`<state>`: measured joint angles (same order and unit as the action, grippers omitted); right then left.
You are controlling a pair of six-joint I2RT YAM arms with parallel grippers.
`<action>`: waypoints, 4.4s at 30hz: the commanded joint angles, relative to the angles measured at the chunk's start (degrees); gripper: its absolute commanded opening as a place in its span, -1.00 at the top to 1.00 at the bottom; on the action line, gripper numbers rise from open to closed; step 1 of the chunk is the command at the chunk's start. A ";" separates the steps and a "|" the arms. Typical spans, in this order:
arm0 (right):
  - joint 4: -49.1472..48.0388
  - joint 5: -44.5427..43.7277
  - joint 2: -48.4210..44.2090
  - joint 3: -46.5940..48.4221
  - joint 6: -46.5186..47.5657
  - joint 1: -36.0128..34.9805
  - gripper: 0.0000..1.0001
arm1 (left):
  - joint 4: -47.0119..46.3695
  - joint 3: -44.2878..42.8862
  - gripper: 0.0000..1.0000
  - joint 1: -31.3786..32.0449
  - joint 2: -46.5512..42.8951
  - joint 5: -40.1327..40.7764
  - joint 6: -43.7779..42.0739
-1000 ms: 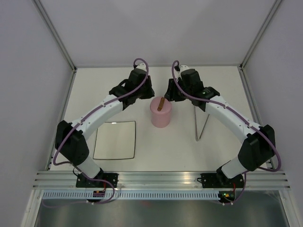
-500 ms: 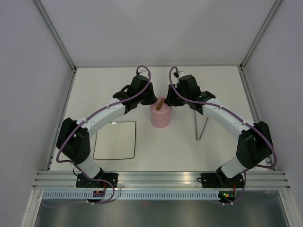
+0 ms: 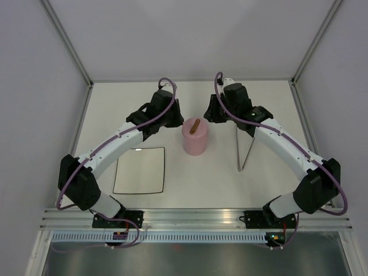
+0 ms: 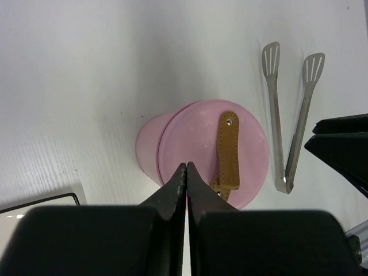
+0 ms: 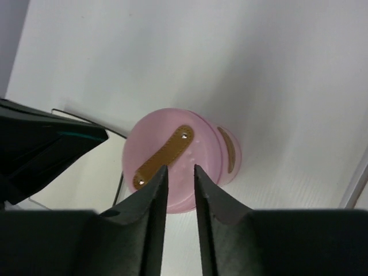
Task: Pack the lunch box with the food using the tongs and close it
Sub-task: Close the box lid on the packing box.
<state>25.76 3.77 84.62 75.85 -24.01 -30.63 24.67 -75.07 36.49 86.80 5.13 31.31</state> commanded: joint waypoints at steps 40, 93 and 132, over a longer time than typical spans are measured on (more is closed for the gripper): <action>3.42 -1.92 4.68 1.40 3.53 -1.45 0.98 | 0.82 5.38 0.92 3.24 -3.30 4.63 3.95; -21.10 4.22 1.60 -15.21 -11.41 -0.04 0.24 | -9.37 14.15 0.40 0.51 -4.18 -6.10 6.91; -0.02 5.45 0.47 4.92 10.12 1.89 -0.66 | -2.17 13.45 0.30 10.09 -14.29 10.25 7.98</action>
<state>19.16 7.70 88.40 79.13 -19.57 -28.40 21.10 -59.96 47.27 74.06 11.66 41.08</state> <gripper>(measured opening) 0.829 0.334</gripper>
